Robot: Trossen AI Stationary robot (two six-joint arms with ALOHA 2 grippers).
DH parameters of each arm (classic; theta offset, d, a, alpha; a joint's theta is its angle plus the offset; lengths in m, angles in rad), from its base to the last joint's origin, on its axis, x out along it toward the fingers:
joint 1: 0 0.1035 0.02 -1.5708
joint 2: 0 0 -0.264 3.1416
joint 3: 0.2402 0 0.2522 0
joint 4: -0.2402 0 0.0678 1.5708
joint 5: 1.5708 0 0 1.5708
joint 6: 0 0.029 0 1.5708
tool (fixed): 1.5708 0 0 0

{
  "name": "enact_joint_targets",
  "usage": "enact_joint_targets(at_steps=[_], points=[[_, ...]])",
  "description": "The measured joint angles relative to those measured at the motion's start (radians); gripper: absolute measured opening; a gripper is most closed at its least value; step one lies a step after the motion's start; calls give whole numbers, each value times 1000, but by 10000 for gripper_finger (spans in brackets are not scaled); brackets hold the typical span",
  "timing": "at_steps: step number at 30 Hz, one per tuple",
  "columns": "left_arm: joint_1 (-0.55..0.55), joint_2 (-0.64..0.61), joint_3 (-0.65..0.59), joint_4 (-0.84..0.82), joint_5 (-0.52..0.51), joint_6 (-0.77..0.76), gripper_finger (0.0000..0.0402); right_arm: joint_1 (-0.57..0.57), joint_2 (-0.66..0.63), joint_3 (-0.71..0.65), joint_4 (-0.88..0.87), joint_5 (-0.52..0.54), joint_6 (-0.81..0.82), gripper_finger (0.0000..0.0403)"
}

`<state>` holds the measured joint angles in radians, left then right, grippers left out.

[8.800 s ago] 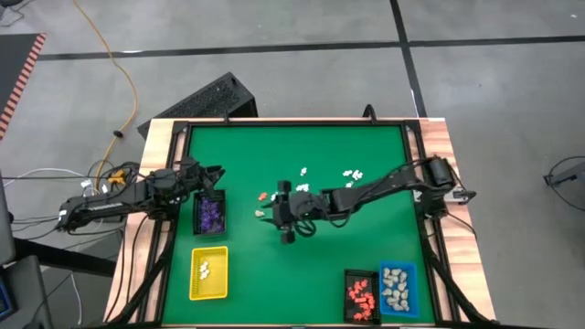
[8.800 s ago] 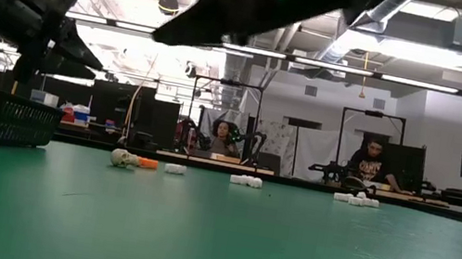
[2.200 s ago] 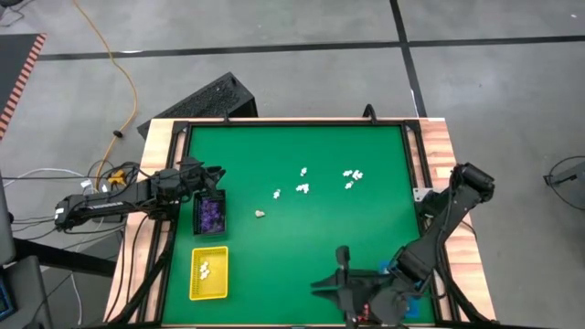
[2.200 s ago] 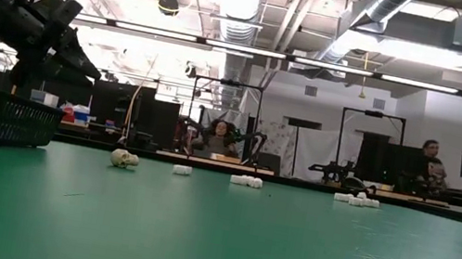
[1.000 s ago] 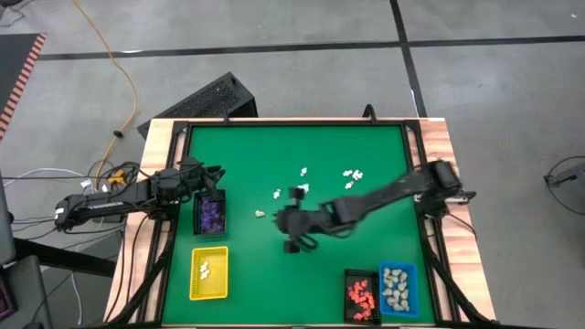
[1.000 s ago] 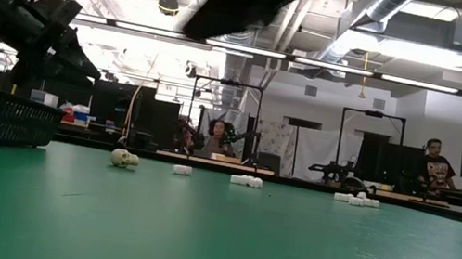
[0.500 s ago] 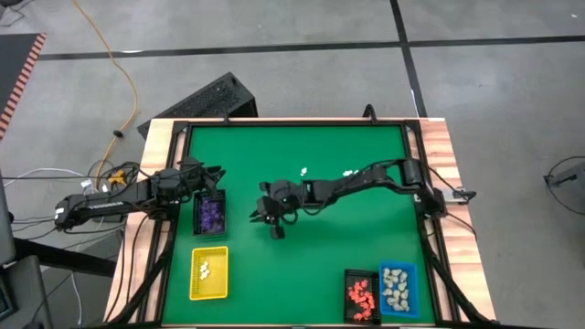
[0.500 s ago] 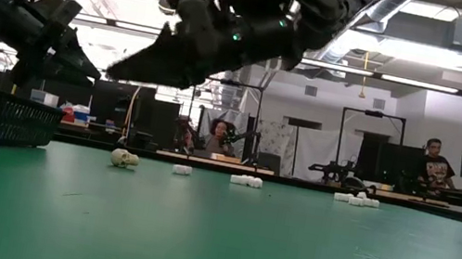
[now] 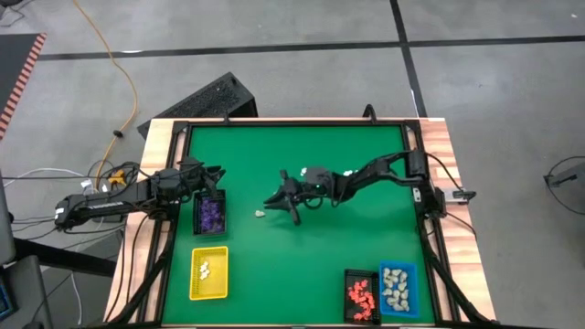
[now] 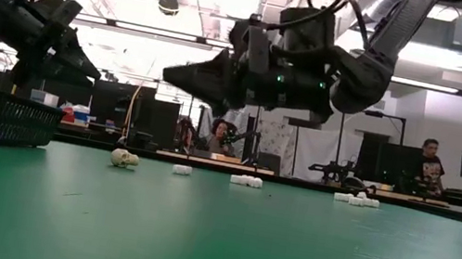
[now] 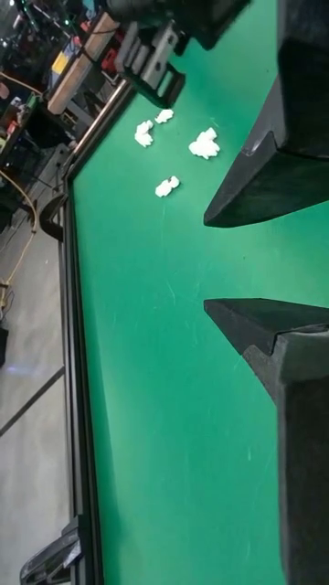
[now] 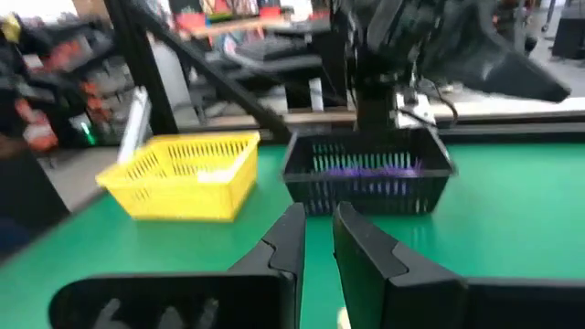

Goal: Sort Halloween decoration
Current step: Put the white skull toy into the blue basket

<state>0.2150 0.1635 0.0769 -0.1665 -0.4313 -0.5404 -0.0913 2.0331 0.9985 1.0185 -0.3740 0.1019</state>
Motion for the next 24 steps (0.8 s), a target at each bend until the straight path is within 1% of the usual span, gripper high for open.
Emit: enact_joint_targets(at_steps=[2,5,7,12,15,17,21,24], points=[[0,0,0,0,0,-3,126,10,1,6,-37,26,-41,80],[0,0,0,0,0,-5,126,26,0,29,-109,127,-97,105],[0,0,0,0,1,-6,126,34,1,38,-148,160,-109,134],[0,0,0,0,5,-6,126,46,1,48,-178,213,-111,230],[0,0,0,0,5,-6,126,47,1,48,-181,219,-129,267],[0,0,0,0,6,-5,126,51,1,48,-190,220,-132,274],[0,0,0,0,6,-4,126,59,1,48,-202,222,-133,273],[0,0,0,0,6,-3,126,67,1,48,-200,262,-152,271]])
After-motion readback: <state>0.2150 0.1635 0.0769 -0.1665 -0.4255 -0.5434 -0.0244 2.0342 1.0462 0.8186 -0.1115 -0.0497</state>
